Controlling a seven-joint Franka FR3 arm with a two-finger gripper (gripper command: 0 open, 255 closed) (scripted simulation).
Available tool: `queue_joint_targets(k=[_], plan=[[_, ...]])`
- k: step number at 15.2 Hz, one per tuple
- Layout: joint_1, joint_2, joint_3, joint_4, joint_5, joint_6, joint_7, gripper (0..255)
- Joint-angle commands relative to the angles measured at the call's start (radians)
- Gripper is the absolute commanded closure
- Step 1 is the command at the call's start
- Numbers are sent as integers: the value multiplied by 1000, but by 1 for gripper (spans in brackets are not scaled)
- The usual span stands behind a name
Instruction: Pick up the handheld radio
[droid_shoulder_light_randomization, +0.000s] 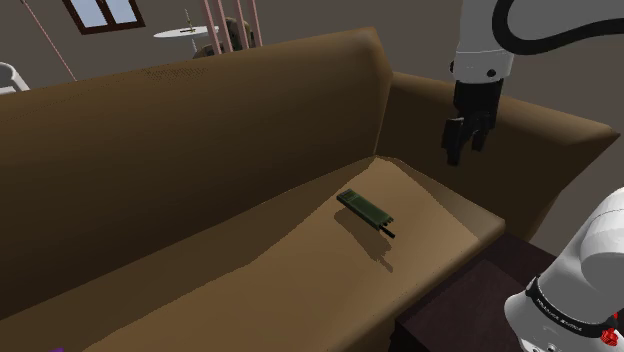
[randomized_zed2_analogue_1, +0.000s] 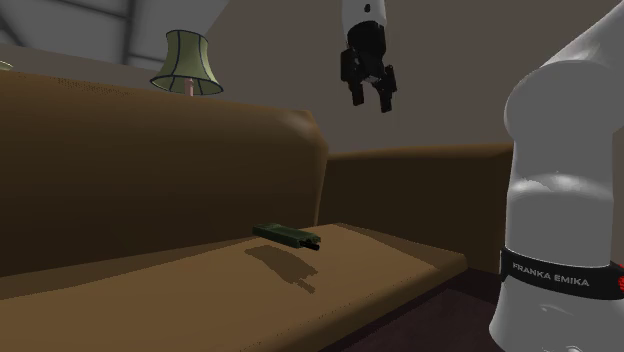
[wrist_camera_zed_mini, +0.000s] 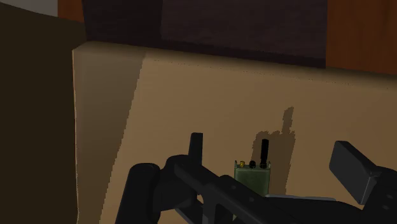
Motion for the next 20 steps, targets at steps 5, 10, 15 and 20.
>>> queue_joint_targets(k=[5, 10, 15, 20], plan=[[5, 77, 20, -65, 11, 162, 7, 0], [8, 212, 45, -112, 21, 368, 17, 0], [9, 383, 70, -118, 22, 570, 30, 0], [7, 579, 91, -83, 8, 755, 52, 0]])
